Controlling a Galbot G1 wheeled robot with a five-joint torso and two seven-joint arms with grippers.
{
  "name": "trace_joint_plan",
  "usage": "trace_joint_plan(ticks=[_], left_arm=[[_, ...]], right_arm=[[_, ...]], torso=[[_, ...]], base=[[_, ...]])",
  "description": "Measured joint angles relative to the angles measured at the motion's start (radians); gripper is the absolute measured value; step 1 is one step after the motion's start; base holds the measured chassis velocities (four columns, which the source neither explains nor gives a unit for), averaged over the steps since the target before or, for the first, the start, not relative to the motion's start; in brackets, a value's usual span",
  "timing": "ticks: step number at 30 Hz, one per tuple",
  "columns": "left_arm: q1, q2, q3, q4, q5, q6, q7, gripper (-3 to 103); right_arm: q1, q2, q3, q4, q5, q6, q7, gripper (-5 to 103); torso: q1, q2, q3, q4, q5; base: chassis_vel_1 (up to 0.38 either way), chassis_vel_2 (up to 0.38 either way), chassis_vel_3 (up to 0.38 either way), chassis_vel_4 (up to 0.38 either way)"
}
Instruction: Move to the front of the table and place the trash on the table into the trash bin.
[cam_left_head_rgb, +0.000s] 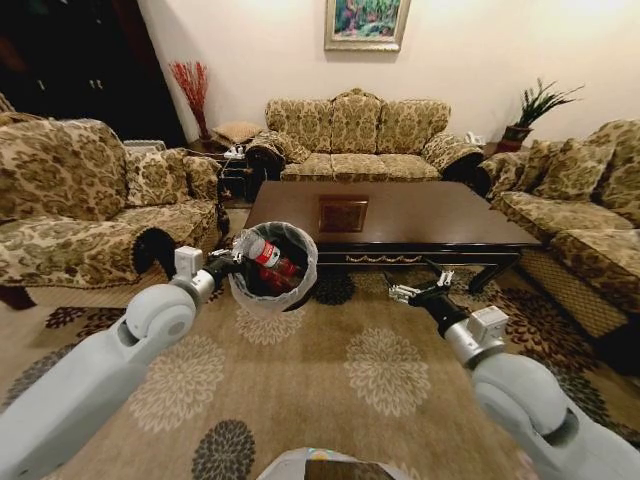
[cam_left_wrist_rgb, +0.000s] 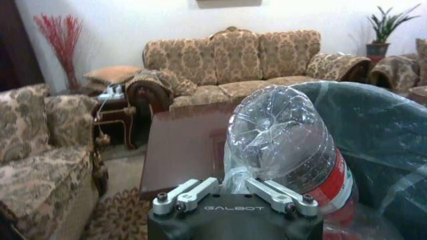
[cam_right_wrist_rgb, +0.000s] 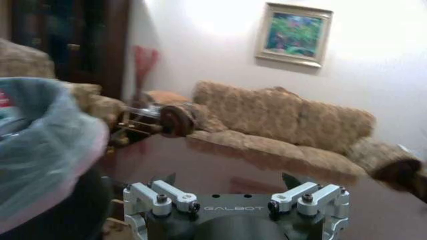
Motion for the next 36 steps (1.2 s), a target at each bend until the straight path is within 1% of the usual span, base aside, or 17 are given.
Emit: trace_joint_plan(ticks=[4,5,6,7,8,9,10,11,12,14,15,16,18,19,22,27,36], left_arm=[[0.072,-0.051,-0.043,-0.006,0.025,-0.014,0.0,1],[0.117,-0.079,-0.065,-0.005,0.052,-0.035,0.01,1],[0.117,-0.079,-0.065,-0.005,0.052,-0.035,0.01,1],[0.177,-0.116,-0.094,0.004,0.103,-0.069,0.039,1],[0.203,-0.134,-0.108,0.009,0.129,-0.086,0.053,1],[0.238,-0.16,-0.13,0.017,0.164,-0.109,0.072,1],[0.286,-0.2,-0.164,0.024,0.202,-0.141,0.095,1],[0.286,-0.2,-0.164,0.024,0.202,-0.141,0.095,1],[0.311,-0.223,-0.182,0.029,0.222,-0.16,0.107,1],[0.361,-0.274,-0.215,0.048,0.295,-0.207,0.133,1],[0.376,-0.289,-0.223,0.056,0.324,-0.221,0.141,1],[0.376,-0.289,-0.223,0.056,0.324,-0.221,0.141,1],[0.4,-0.317,-0.235,0.071,0.379,-0.23,0.149,1],[0.4,-0.317,-0.235,0.071,0.379,-0.23,0.149,1],[0.424,-0.336,-0.242,0.077,0.428,-0.183,0.156,1],[0.425,-0.336,-0.242,0.078,0.431,-0.175,0.158,1],[0.421,-0.333,-0.24,0.078,0.427,-0.172,0.158,1]], right_arm=[[-0.016,0.035,0.029,-0.033,-0.001,0.019,0.01,100],[-0.022,0.05,0.039,-0.049,-0.009,0.031,0.008,100],[-0.022,0.05,0.039,-0.049,-0.009,0.031,0.008,100],[-0.03,0.073,0.054,-0.073,-0.018,0.042,-0.004,100],[-0.035,0.085,0.064,-0.086,-0.023,0.045,-0.016,100],[-0.042,0.104,0.083,-0.1,-0.03,0.049,-0.039,100],[-0.056,0.133,0.114,-0.124,-0.049,0.059,-0.089,100],[-0.056,0.133,0.114,-0.124,-0.049,0.059,-0.089,100],[-0.067,0.151,0.132,-0.142,-0.065,0.068,-0.122,100],[-0.094,0.205,0.177,-0.189,-0.105,0.102,-0.192,100],[-0.102,0.225,0.189,-0.201,-0.113,0.111,-0.206,100],[-0.102,0.225,0.189,-0.201,-0.113,0.111,-0.206,100],[-0.12,0.268,0.216,-0.224,-0.127,0.126,-0.235,100],[-0.12,0.268,0.216,-0.224,-0.127,0.126,-0.235,100],[-0.156,0.329,0.24,-0.244,-0.177,0.162,-0.272,100],[-0.173,0.361,0.243,-0.243,-0.207,0.178,-0.283,100],[-0.171,0.377,0.242,-0.245,-0.217,0.185,-0.282,100]], torso=[[0.001,0.0,0.0,-0.0001,-0.0001],[0.001,0.0,0.0,-0.0001,0.0001],[0.001,0.0,0.0,-0.0001,0.0001],[0.001,0.0,0.0,0.0,-0.0001],[0.001,0.0,0.0,0.0001,-0.0003],[0.0,0.0,0.0,0.0003,-0.0004],[-0.001,0.001,-0.001,0.0003,-0.0001],[-0.001,0.001,-0.001,0.0003,-0.0001],[-0.001,0.001,-0.001,0.0003,0.0],[-0.001,0.001,-0.001,0.0002,0.0],[-0.001,0.001,-0.001,0.0,0.0002],[-0.001,0.001,-0.001,0.0,0.0002],[0.0,0.001,0.0,0.0002,-0.0002],[0.0,0.001,0.0,0.0002,-0.0002],[0.0,0.001,0.0,0.0002,-0.0001],[0.0,0.002,0.0,-0.0001,0.0002],[0.0,0.002,0.0,0.0,-0.0001]], base=[[-0.039,0.086,0.068,-0.078],[-0.061,0.076,0.035,-0.062],[-0.061,0.076,0.035,-0.062],[0.0,0.0,0.0,0.0],[0.0,0.0,0.0,0.0],[0.0,0.0,0.0,0.0],[0.0,0.0,0.0,0.0],[0.0,0.0,0.0,0.0],[0.0,0.0,0.0,0.0],[0.0,0.0,0.0,0.0],[0.0,0.0,0.0,0.0],[0.0,0.0,0.0,0.0],[0.0,0.0,0.0,0.0],[0.0,0.0,0.0,0.0],[0.0,0.0,0.0,0.0],[0.0,0.0,0.0,0.0],[0.0,0.0,0.0,0.0]])
